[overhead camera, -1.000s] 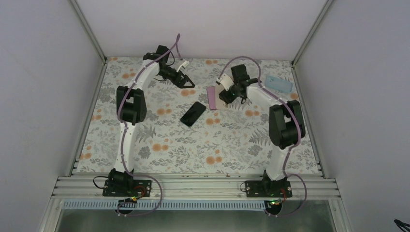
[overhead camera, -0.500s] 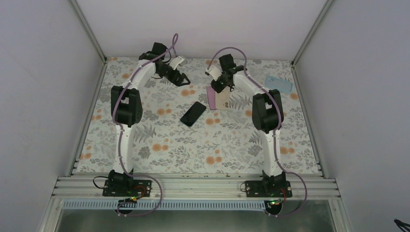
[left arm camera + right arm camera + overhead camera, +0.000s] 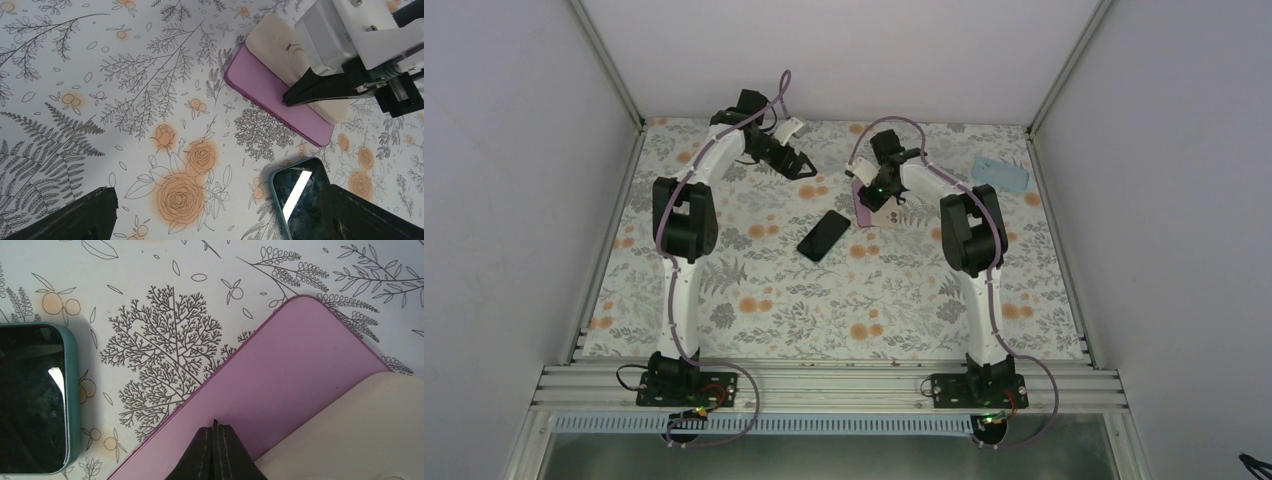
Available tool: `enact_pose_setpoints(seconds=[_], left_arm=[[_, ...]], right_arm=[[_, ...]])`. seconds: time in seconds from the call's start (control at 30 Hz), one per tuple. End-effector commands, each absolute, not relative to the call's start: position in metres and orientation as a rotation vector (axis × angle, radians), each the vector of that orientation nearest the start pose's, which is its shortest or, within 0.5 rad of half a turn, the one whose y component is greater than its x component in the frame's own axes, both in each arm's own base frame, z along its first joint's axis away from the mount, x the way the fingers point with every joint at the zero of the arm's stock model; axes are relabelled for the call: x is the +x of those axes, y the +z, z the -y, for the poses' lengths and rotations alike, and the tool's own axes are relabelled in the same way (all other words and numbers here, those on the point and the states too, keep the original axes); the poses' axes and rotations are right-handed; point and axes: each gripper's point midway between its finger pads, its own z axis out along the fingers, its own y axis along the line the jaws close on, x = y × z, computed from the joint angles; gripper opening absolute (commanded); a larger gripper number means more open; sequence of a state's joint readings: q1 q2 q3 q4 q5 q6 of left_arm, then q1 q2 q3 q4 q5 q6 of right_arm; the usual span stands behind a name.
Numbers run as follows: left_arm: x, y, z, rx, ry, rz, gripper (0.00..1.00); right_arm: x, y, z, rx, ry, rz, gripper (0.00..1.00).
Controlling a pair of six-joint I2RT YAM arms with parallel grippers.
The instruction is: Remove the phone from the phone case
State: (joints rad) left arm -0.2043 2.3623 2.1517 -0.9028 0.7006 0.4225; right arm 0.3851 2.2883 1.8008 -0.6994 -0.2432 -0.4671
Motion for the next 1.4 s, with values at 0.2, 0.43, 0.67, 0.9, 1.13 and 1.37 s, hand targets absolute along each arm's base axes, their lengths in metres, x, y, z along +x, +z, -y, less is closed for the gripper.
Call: enact_pose_setpoints(seconds=[0.2,0.43,0.67,0.9,1.13,1.37], left_arm=[[0.508,0.138,0.218,0.973,-0.871,-2.271,1.00],[0.509,0.140,0.218,0.975,-0.877,-2.266,1.00],[0.508,0.145,0.217,0.982,-0.875,-2.256,1.00],[0.507,0.145,0.217,0.981,-0.879,-2.256,1.00],[0.507,0.150,0.217,0.986,-0.873,-2.246,1.00],[0.506,0.151,0.217,0.988,-0.883,-2.241,1.00]], right_arm=[[0.474,0.023,-0.203,-1.114,0.136,-2.518,0.03],[0.477,0.037,-0.158,-0.947,0.048,-2.565,0.04],[0.467,0.045,-0.119,-0.848,-0.022,-2.598,0.04],[0.465,0.047,-0.087,-0.739,-0.071,-2.642,0.04],[0.456,0.044,-0.053,-0.634,-0.097,-2.707,0.04],[0.444,0.048,-0.035,-0.575,-0.085,-2.714,0.04]])
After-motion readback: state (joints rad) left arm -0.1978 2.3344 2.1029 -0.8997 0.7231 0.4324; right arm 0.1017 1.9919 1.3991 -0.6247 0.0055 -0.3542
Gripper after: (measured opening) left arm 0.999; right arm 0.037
